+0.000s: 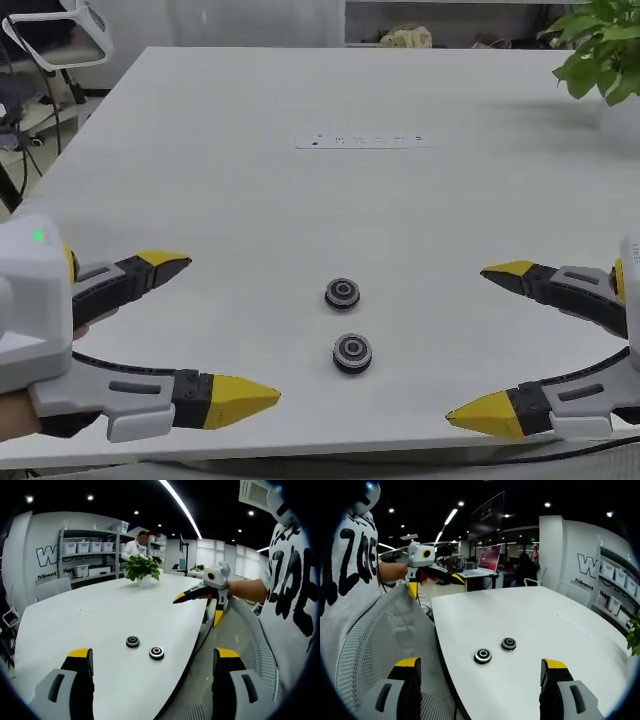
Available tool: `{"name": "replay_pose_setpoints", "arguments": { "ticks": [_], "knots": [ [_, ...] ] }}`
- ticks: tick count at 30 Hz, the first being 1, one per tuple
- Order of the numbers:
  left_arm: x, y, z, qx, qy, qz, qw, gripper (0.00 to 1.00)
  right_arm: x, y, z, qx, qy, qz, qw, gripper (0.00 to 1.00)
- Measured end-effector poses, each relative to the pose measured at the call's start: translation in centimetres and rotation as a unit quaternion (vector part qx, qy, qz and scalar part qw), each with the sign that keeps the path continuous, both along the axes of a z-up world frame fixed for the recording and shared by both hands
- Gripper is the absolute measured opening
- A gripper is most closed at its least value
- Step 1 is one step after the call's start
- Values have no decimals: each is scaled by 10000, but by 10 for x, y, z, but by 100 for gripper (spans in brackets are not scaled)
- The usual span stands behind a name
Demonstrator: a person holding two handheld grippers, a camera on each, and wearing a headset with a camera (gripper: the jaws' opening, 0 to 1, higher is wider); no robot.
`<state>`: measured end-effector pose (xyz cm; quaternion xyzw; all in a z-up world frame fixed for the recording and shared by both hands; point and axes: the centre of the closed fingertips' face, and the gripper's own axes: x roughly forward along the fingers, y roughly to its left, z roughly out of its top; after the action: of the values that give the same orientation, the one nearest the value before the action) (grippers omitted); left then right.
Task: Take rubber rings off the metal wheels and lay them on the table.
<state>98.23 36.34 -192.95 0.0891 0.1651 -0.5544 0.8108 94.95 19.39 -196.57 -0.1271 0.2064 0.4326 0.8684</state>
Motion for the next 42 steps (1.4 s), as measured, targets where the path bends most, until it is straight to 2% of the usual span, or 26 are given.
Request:
{"name": "replay_pose_setpoints", "arguments": {
  "ticks": [5,9,13,21,26,31,35,42],
  "knots": [
    [0,0,-1,31,-2,54,10000,99,0,-1,-2,-20,21,92,10000,99],
    [-1,-1,0,-66,113,120,9998,99,3,-4,-3,3,25,107,9999,99],
    [1,-1,0,2,59,165,9998,99,2,-3,-3,10,41,176,9998,99],
    [3,-8,2,-19,23,185,9998,99,4,-5,-4,0,63,246,9997,99],
    [2,-10,-2,24,58,91,9999,99,5,-7,-1,48,6,142,9999,99],
    [6,-11,2,-39,-13,79,10000,99,1,-4,-3,55,58,136,9999,99],
    [5,-11,-1,-49,11,64,10000,99,1,-2,-5,3,62,143,9999,99],
    [7,-8,-4,7,45,-1,10000,98,5,-1,-2,70,13,67,10000,99]
  ]
}}
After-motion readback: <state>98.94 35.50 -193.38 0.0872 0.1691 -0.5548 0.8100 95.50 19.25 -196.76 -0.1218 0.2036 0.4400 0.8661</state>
